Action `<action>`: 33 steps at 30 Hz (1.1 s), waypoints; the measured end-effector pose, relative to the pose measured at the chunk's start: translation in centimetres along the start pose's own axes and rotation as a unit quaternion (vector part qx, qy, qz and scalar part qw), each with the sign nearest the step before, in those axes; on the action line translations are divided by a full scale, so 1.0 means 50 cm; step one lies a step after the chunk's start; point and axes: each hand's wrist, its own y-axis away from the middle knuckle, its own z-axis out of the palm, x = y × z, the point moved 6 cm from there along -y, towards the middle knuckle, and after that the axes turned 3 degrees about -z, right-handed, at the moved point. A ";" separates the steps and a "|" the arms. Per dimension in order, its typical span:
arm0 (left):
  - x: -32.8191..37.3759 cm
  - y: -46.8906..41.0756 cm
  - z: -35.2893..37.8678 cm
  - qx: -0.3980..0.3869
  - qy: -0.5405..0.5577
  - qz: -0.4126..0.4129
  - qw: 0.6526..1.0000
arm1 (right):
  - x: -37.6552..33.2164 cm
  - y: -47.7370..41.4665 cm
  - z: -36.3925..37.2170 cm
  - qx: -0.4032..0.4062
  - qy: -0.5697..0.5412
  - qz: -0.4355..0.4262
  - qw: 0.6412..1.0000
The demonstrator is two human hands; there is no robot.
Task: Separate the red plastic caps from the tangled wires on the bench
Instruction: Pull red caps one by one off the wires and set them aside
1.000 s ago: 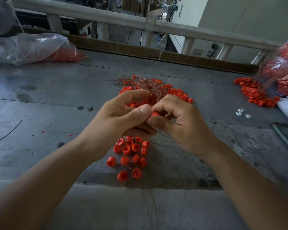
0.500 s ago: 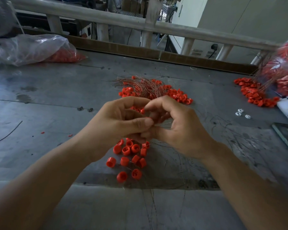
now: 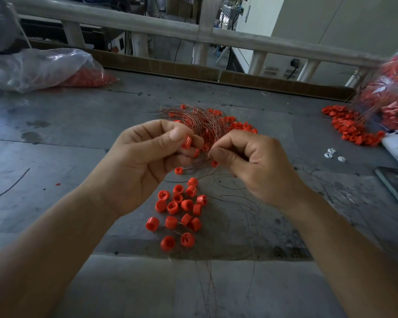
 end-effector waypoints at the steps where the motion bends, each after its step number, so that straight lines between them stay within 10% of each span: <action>1: -0.001 0.001 0.000 0.009 -0.022 -0.001 1.000 | -0.001 0.000 0.000 0.000 0.011 -0.001 1.000; 10: 0.015 0.001 -0.045 0.131 -0.170 -0.034 0.976 | 0.017 0.000 -0.033 -0.014 0.065 0.062 0.996; 22: -0.043 0.003 -0.032 0.026 -0.525 -0.150 0.837 | 0.068 0.028 0.027 -0.268 0.220 0.160 0.924; 33: -0.024 -0.006 -0.064 0.105 -0.490 -0.130 0.855 | 0.065 0.028 0.059 -0.258 0.185 0.145 0.937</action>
